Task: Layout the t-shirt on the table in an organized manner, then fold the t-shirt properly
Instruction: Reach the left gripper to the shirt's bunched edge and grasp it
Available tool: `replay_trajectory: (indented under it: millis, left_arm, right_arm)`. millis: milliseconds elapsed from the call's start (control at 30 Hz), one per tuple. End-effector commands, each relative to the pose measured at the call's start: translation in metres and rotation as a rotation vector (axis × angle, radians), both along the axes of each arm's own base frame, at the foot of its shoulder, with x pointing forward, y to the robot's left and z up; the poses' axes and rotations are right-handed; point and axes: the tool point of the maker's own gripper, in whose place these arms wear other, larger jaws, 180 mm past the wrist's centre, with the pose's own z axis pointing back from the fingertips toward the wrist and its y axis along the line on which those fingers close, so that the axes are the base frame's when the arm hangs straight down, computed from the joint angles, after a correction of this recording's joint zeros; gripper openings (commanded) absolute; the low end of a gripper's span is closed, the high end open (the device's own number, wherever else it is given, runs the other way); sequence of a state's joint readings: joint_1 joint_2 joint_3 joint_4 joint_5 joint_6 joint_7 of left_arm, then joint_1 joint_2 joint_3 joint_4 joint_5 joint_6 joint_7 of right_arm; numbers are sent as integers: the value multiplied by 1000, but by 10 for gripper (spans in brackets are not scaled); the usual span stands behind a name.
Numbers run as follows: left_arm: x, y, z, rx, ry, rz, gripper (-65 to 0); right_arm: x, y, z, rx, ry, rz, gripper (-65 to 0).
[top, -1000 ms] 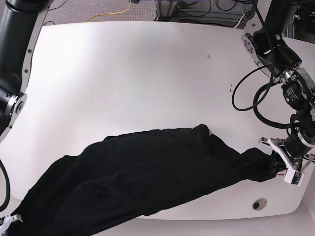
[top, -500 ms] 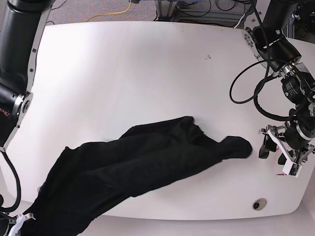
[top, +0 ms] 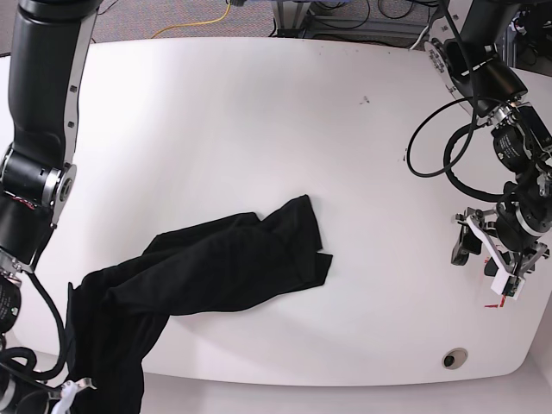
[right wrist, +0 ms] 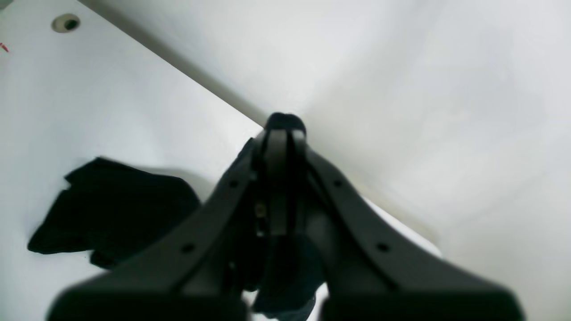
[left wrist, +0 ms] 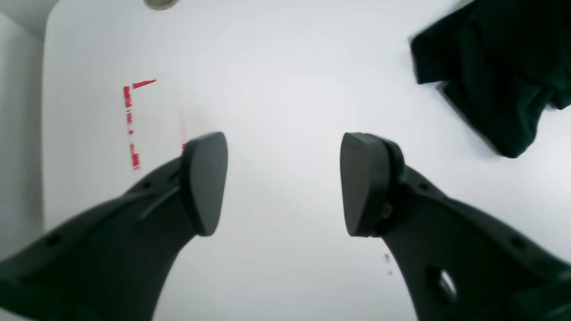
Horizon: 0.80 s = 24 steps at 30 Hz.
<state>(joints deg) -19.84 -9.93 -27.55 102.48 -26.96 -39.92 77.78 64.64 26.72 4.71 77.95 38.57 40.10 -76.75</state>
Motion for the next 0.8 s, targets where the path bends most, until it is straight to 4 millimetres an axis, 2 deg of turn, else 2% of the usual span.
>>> replay_trajectory:
  millis: [0,100,200,367,500,767]
  left_arm:
    - [8,-14,15,-32,-62,-27,-274]
    - [11,-29,14,-46,-62,-58,-274]
    - [15,-53,13,-48,-60,-118,-274]
    - [21,-96,16,-85,-96,-216,-274]
    - [25,-126,14,-141,-111,-273,-274]
    - [39,-155,-8,-319,-68,-265,-272]
  right_arm:
    - [1,25,36,-11,-89,60,-650]
    - [2,38,36,-14,-89,85,-650]
    - [4,50,35,-6,-89,109,-650]
    - [5,62,34,1,-88,129,-650]
    - [6,63,31,3,-82,132,-650]
    - [6,63,29,3,-79,132,-650]
